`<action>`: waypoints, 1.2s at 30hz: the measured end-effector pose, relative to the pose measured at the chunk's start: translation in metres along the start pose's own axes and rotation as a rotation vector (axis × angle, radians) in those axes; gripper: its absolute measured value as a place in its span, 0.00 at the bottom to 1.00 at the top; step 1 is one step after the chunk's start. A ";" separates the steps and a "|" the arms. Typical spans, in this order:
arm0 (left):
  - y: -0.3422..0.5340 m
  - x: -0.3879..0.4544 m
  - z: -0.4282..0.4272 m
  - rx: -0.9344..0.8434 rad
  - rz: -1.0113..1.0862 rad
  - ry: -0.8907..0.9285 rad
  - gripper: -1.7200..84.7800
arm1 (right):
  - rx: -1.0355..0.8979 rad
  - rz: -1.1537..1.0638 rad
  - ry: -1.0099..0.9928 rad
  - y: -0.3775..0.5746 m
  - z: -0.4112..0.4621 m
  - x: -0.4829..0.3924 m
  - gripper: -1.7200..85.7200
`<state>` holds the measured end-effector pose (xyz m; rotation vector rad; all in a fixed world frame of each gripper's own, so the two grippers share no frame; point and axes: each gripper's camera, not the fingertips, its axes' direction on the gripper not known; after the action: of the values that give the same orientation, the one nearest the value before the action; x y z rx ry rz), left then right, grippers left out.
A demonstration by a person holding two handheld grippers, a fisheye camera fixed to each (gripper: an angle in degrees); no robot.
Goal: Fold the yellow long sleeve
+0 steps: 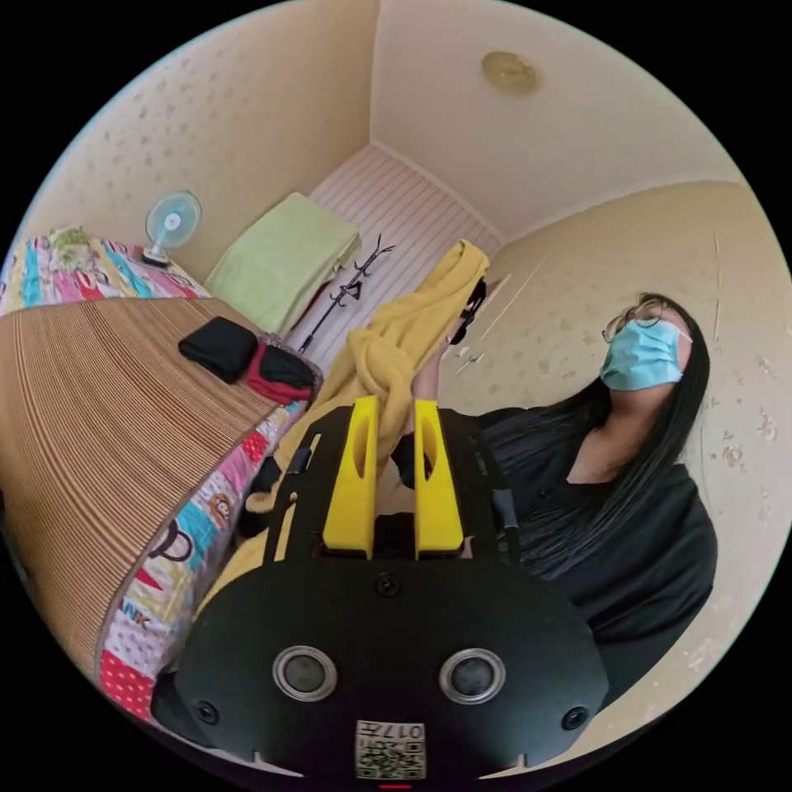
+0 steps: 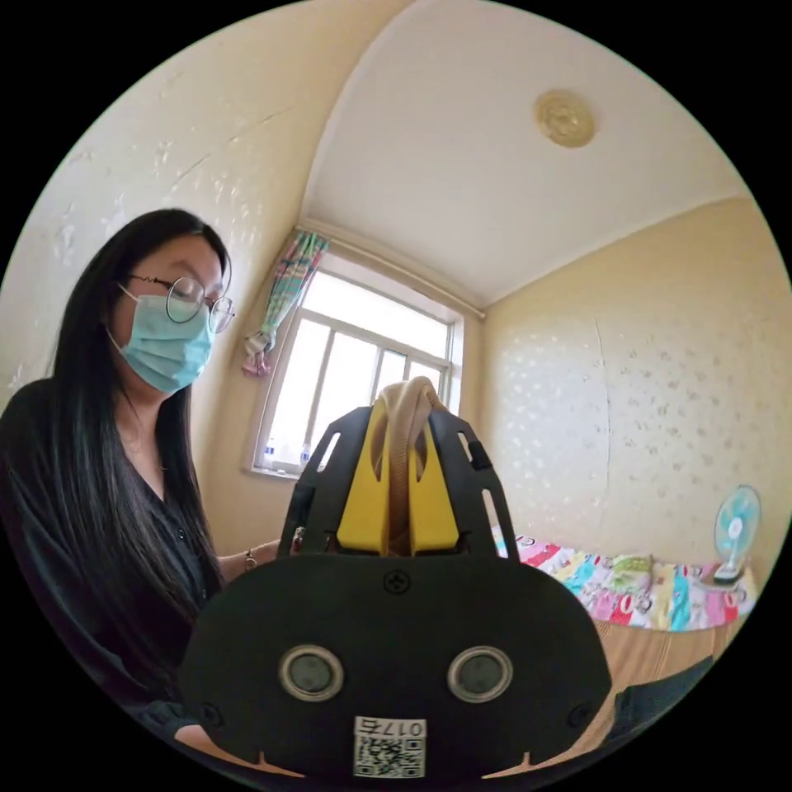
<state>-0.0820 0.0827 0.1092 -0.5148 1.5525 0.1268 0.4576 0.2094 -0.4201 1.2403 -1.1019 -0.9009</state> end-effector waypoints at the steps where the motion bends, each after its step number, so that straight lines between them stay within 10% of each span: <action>1: 0.001 -0.004 0.000 0.013 -0.008 0.032 0.12 | -0.013 -0.033 0.007 -0.007 0.005 -0.008 0.02; 13: -0.026 0.066 0.071 0.005 -0.012 -0.214 0.22 | -0.147 -0.250 0.184 -0.056 0.062 -0.100 0.02; 17: -0.035 0.082 0.112 -0.039 0.028 -0.400 0.05 | -0.120 -0.260 0.252 -0.059 0.061 -0.120 0.02; 26: -0.006 0.138 -0.012 0.518 0.125 -0.309 0.01 | -0.373 0.042 0.394 -0.051 -0.004 -0.100 0.04; 36: -0.049 0.244 -0.016 0.656 0.429 -0.812 0.01 | -0.305 0.019 0.503 -0.002 0.010 -0.066 0.05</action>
<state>-0.0684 -0.0252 -0.1148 0.3732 0.7998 0.1236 0.4317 0.2694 -0.4320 1.1144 -0.5523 -0.6599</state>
